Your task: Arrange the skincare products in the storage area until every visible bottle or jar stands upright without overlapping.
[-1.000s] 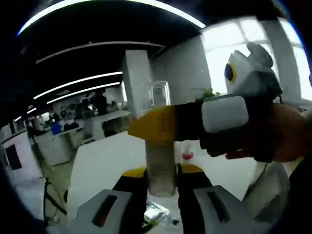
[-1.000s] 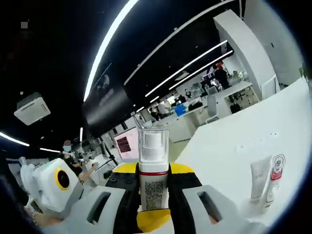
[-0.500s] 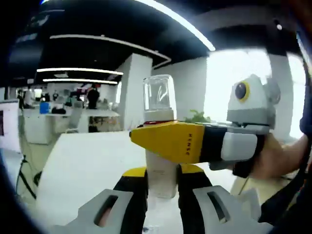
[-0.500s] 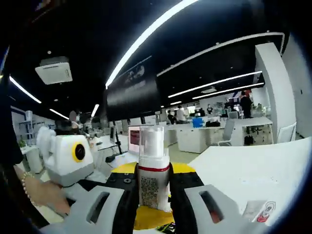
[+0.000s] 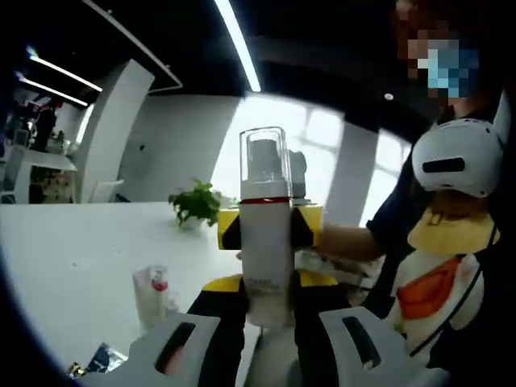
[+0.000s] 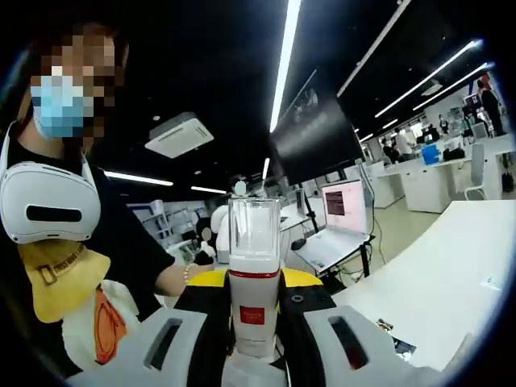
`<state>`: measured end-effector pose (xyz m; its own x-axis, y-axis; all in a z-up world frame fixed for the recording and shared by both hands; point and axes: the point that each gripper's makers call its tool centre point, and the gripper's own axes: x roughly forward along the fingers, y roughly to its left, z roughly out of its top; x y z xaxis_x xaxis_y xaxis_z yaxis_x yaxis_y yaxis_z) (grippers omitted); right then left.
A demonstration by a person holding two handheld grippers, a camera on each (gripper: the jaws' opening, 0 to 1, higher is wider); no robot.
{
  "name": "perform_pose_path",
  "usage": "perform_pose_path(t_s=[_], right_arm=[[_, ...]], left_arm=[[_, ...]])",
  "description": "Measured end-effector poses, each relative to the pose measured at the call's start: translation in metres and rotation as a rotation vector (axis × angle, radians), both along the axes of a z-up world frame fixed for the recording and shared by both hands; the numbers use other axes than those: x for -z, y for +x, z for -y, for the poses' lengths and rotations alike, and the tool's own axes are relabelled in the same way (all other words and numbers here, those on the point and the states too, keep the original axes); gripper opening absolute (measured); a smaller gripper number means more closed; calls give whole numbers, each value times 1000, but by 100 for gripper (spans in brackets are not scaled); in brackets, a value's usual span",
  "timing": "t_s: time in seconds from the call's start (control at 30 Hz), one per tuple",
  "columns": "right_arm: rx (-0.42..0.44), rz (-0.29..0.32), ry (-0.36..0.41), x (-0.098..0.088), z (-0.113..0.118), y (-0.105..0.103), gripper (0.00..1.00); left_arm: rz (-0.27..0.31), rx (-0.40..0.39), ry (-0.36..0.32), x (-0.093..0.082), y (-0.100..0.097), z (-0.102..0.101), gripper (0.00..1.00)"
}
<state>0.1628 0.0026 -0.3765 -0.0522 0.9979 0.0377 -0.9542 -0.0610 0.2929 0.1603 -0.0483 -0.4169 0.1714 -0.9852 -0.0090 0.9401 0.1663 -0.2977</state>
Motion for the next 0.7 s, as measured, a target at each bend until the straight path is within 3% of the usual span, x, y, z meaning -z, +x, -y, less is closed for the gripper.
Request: perform_pose_path(t_s=[0.1, 0.27, 0.47, 0.53, 0.6, 0.67, 0.7], right_arm=[[26, 28, -23, -1, -1, 2, 23], [183, -35, -45, -1, 0, 21, 20], [313, 38, -43, -7, 4, 33, 19], [372, 36, -34, -9, 8, 41, 19], [471, 94, -71, -8, 15, 54, 19], [577, 137, -107, -8, 19, 64, 19], [642, 187, -129, -8, 21, 72, 19]], left_arm=[[-6, 38, 6, 0, 1, 1, 23], [-30, 31, -8, -2, 12, -2, 23], [5, -32, -13, -5, 24, -4, 23], [29, -94, -3, -8, 32, -6, 23], [125, -220, 56, -8, 46, -10, 25], [157, -335, 117, -7, 55, -11, 25], [188, -385, 139, -8, 59, -11, 25]])
